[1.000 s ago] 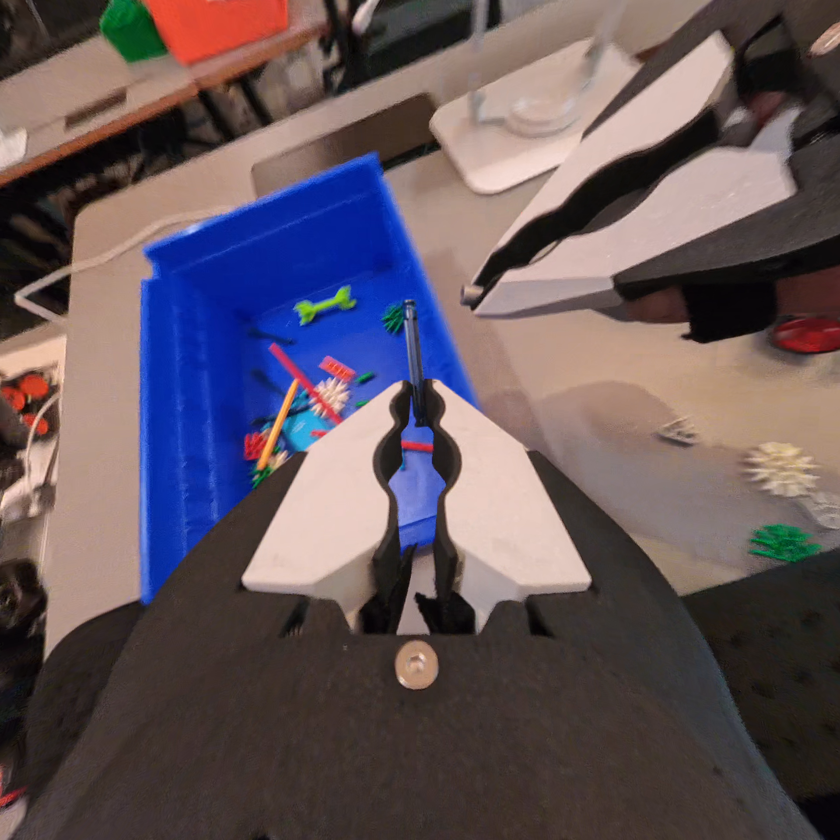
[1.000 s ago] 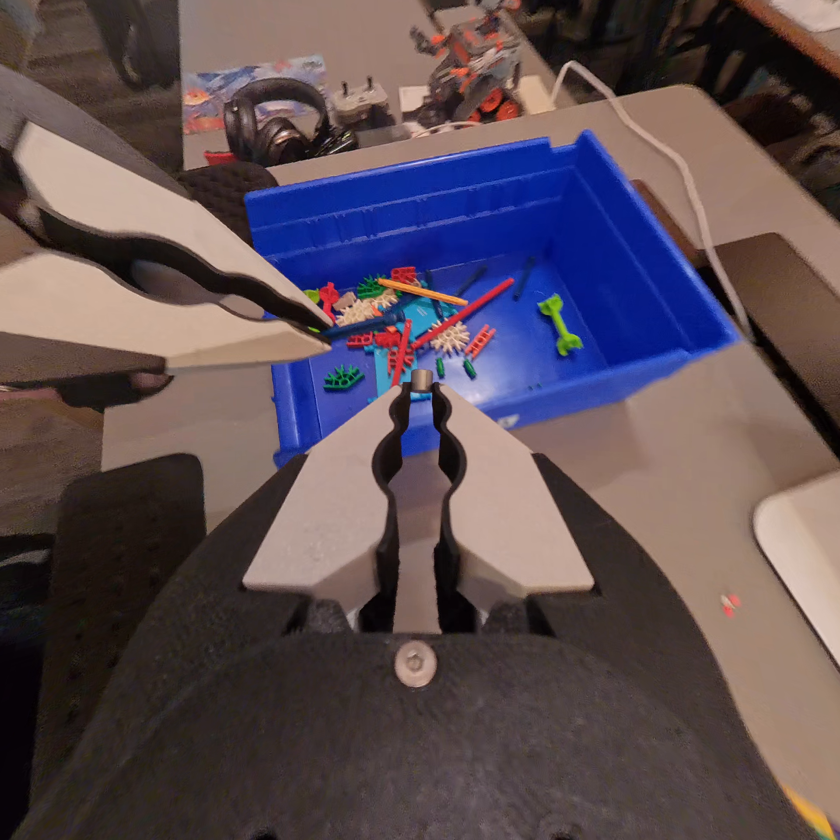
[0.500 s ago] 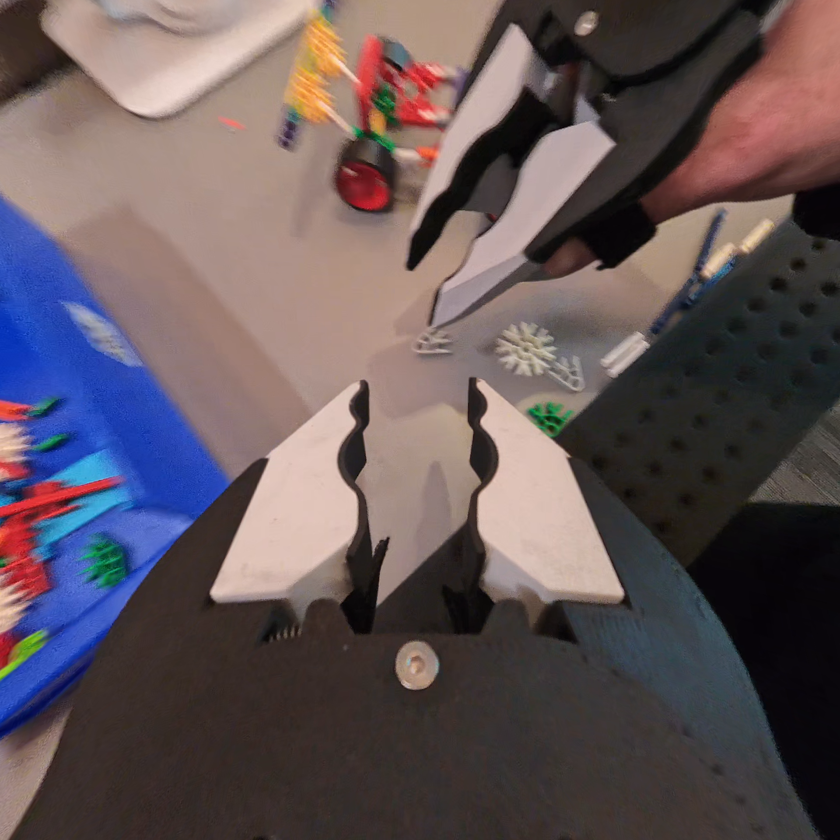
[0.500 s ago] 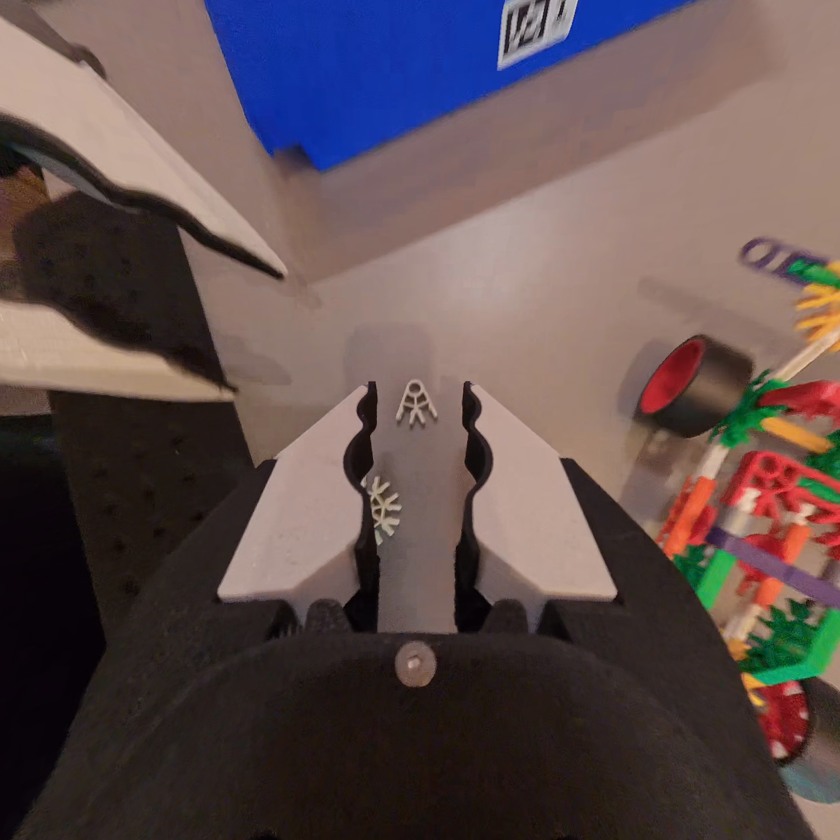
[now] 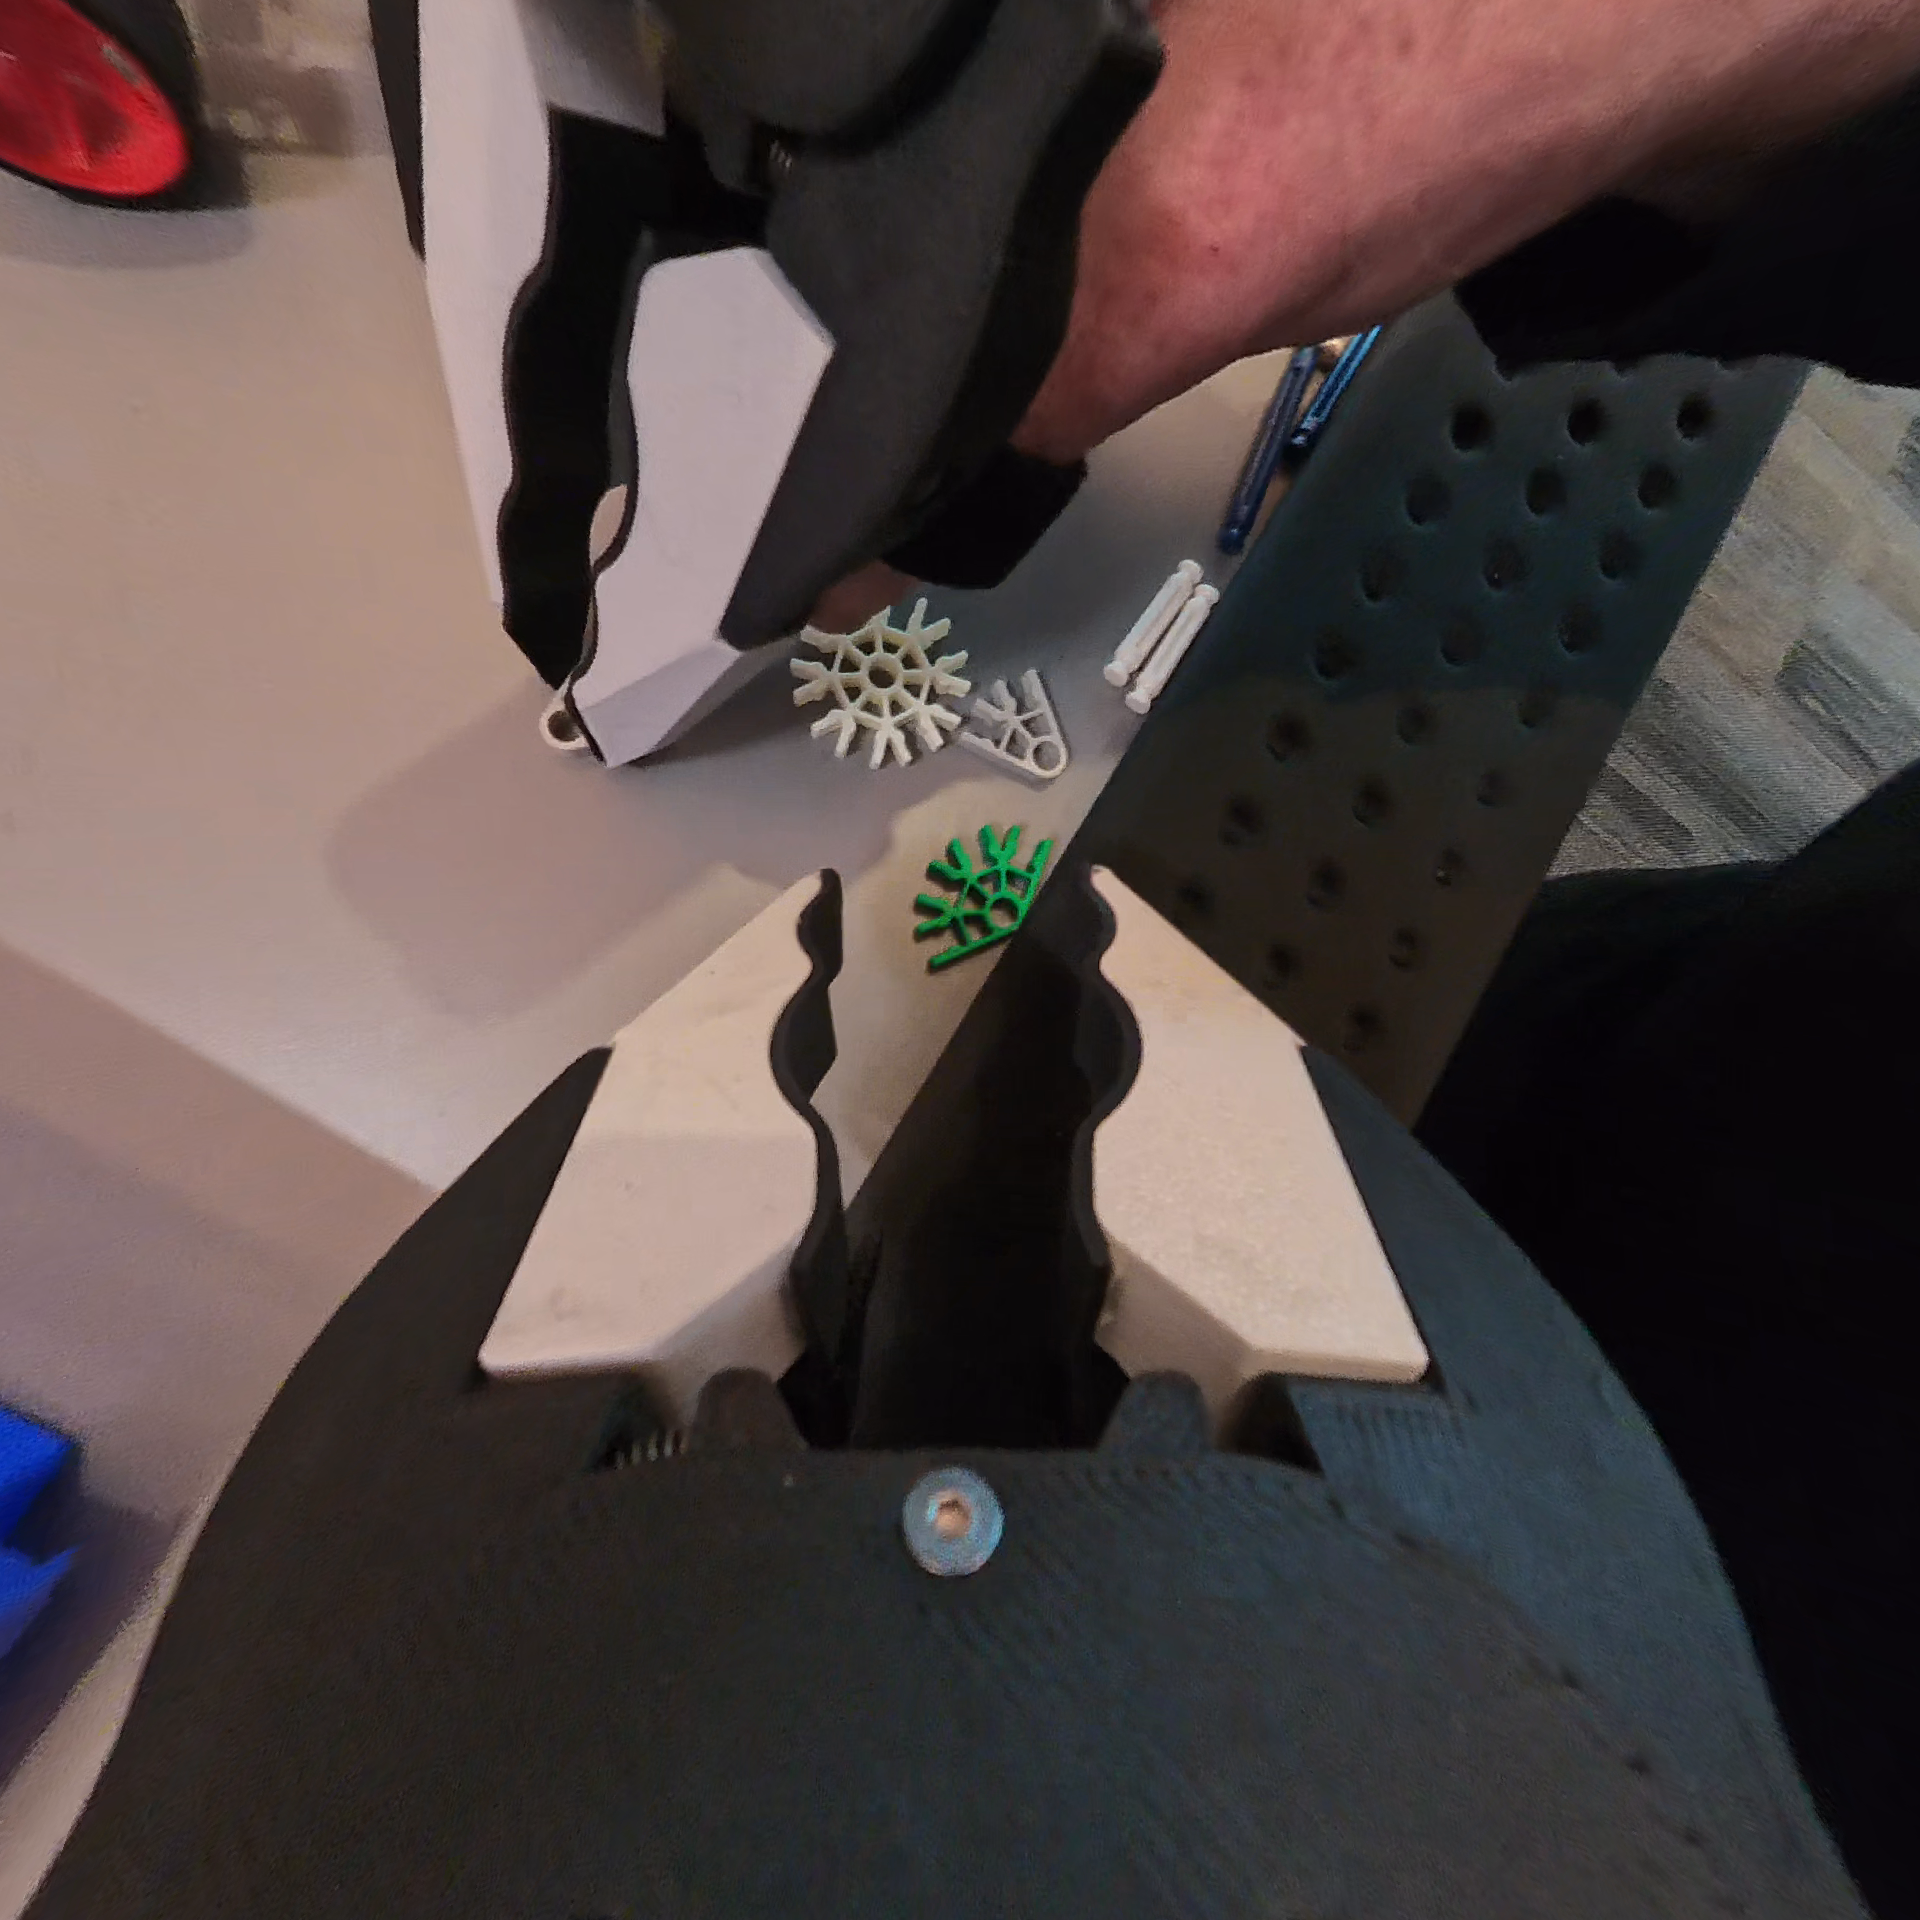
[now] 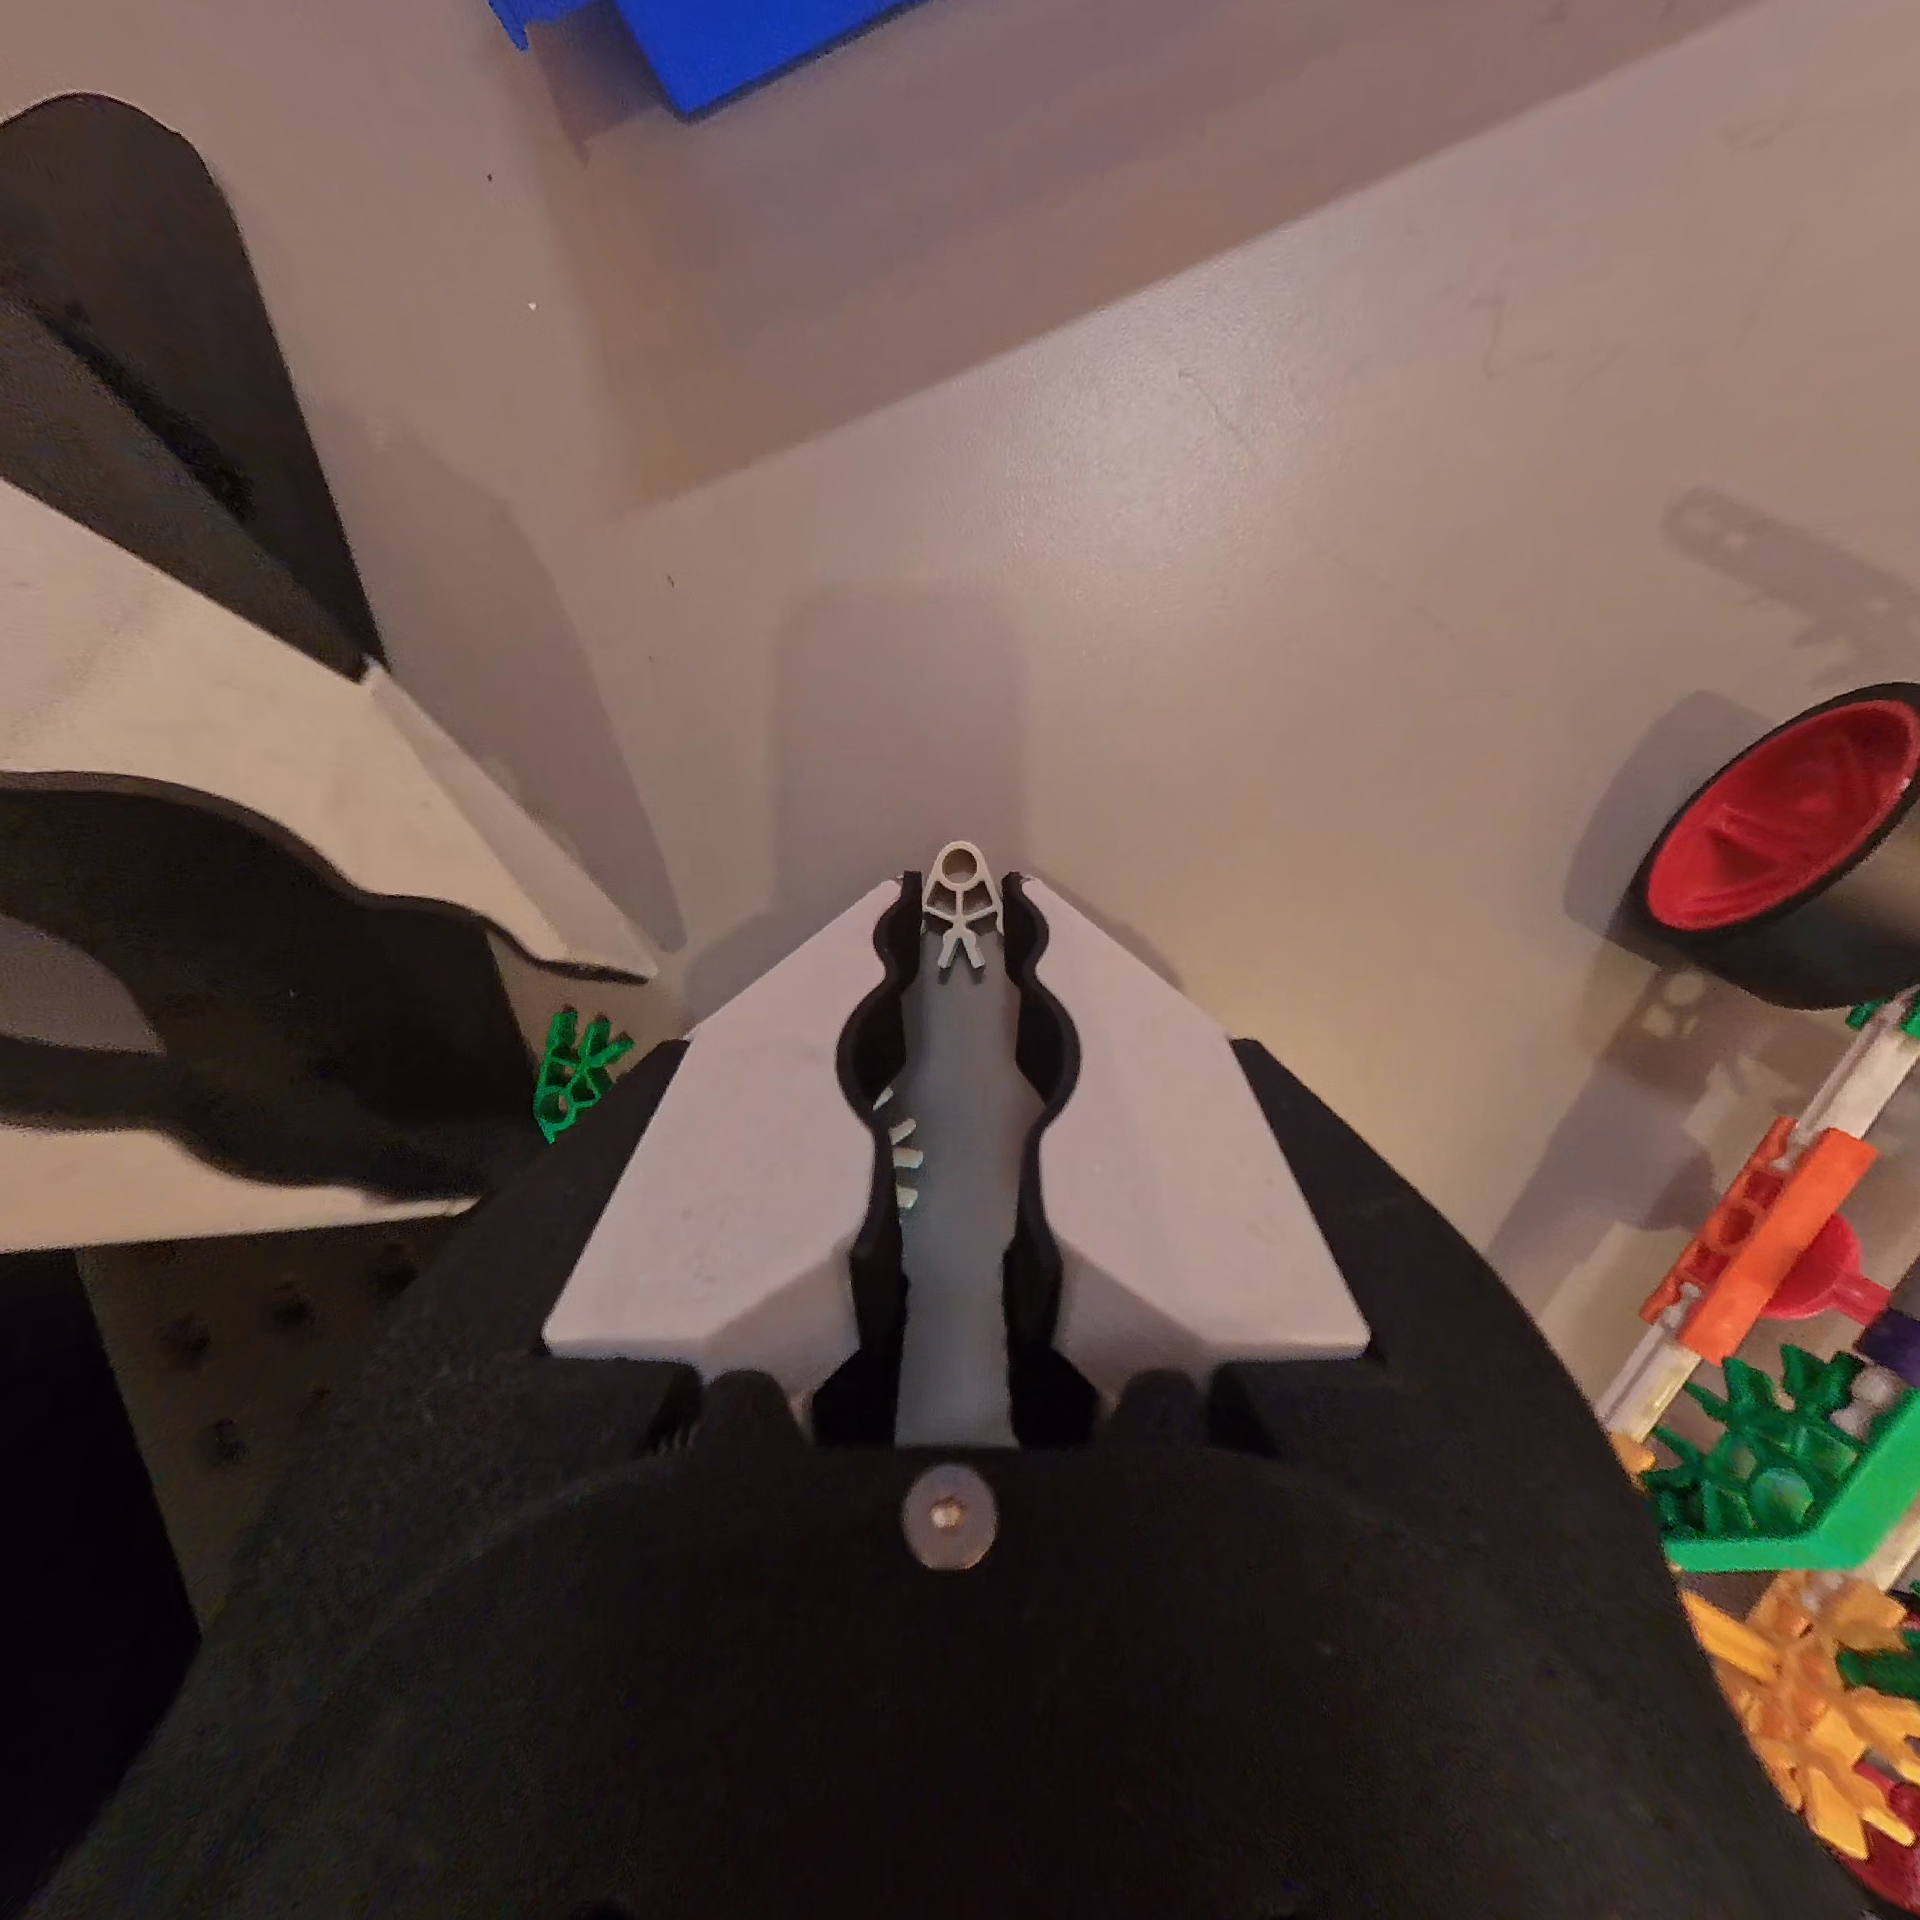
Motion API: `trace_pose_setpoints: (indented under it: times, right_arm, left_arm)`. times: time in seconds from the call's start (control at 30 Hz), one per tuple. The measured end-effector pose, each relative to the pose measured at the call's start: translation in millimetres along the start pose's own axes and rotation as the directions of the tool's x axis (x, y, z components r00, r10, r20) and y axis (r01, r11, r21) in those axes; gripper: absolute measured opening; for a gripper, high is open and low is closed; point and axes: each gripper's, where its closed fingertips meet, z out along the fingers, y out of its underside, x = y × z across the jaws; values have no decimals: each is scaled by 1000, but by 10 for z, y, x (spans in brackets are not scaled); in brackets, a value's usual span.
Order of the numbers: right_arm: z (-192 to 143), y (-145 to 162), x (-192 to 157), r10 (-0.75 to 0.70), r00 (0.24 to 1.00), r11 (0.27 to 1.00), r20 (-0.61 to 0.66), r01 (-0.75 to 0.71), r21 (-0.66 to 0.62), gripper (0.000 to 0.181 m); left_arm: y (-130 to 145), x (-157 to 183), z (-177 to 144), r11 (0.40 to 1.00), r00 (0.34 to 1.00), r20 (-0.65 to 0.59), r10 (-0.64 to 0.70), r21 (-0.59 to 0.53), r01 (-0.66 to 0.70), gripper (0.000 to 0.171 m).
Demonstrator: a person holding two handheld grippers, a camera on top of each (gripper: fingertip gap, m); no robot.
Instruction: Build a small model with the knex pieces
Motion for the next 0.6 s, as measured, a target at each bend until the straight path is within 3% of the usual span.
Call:
trace_pose_setpoints:
  times: [0.13,0.23,0.33,0.4,0.5,0.6]
  right_arm:
    - [-31,43,27,7,1000,1000,-14,-7,8,12]
    - [-61,83,57,23,999,999,-25,-23,23,12]
    - [-94,125,96,34,999,999,-40,-33,31,12]
    - [-109,142,100,39,998,999,-39,-38,36,12]
    - [-123,153,102,39,998,998,-40,-38,41,12]
    - [-114,148,93,36,999,998,-36,-34,44,12]
  left_arm:
    - [121,-126,163,999,998,67,15,-53,-12,39]
    - [85,-214,158,1000,996,88,4,16,-6,37]
    - [73,-467,78,1000,981,194,0,30,-6,29]
    - [82,-585,28,1000,970,242,-12,30,5,33]
    - [5,-476,-72,996,982,189,5,90,-22,42]
    - [63,-374,-6,998,991,129,30,55,-37,48]
